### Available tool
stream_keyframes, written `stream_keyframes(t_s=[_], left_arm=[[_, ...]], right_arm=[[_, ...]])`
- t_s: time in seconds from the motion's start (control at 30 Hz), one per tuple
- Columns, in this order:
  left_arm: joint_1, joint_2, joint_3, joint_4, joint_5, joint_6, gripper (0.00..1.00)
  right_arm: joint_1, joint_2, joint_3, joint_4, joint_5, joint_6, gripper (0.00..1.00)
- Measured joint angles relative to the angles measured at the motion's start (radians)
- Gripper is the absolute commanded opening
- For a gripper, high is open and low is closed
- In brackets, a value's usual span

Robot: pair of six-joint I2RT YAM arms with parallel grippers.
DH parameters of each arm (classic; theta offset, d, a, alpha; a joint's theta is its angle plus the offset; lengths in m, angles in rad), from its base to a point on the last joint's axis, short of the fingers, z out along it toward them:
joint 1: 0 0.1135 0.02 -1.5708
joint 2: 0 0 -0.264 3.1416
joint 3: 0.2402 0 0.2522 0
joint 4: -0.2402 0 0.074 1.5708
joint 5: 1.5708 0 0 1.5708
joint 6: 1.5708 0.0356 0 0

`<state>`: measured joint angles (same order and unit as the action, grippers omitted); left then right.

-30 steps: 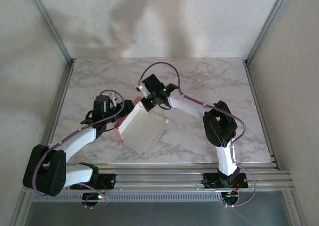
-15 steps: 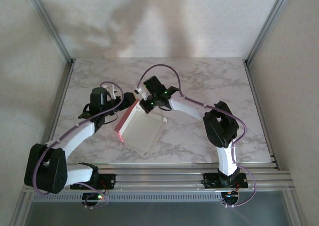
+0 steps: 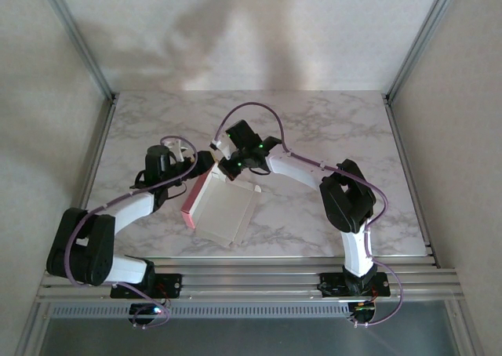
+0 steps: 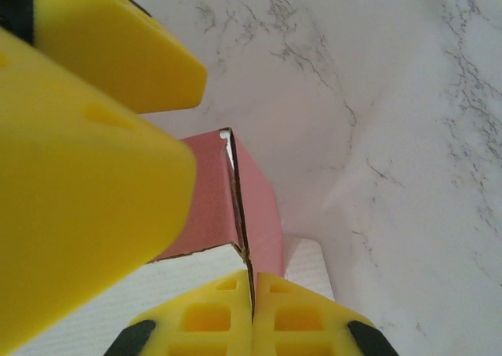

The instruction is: Fold the paper box

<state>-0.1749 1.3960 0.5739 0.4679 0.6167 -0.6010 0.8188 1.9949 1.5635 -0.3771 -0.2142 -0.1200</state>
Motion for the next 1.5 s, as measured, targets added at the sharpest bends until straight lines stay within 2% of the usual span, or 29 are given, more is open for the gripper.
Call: stream_keyframes(t_s=[0.57,0.97,1.17,1.27,1.5], left_arm=[[0.002,0.103,0.000,0.075,0.027,0.008,0.78],[0.002,0.106,-0.008,0.091,0.042,0.026,0.76],[0.002,0.106,-0.013,0.105,0.043,0.026,0.76],[0.003,0.106,-0.013,0.105,0.043,0.027,0.76],[0.007,0.107,-0.013,0.105,0.047,0.032,0.76]], right_arm=[[0.000,0.000,0.000,-0.001,0.000,0.000,0.00],[-0.001,-0.019,-0.020,-0.011,-0.014,0.065,0.12],[-0.016,-0.087,-0.070,-0.010,-0.060,0.122,0.17],[-0.030,-0.145,-0.114,0.000,-0.084,0.143,0.17],[-0.081,-0.226,-0.206,0.060,-0.111,0.200,0.07]])
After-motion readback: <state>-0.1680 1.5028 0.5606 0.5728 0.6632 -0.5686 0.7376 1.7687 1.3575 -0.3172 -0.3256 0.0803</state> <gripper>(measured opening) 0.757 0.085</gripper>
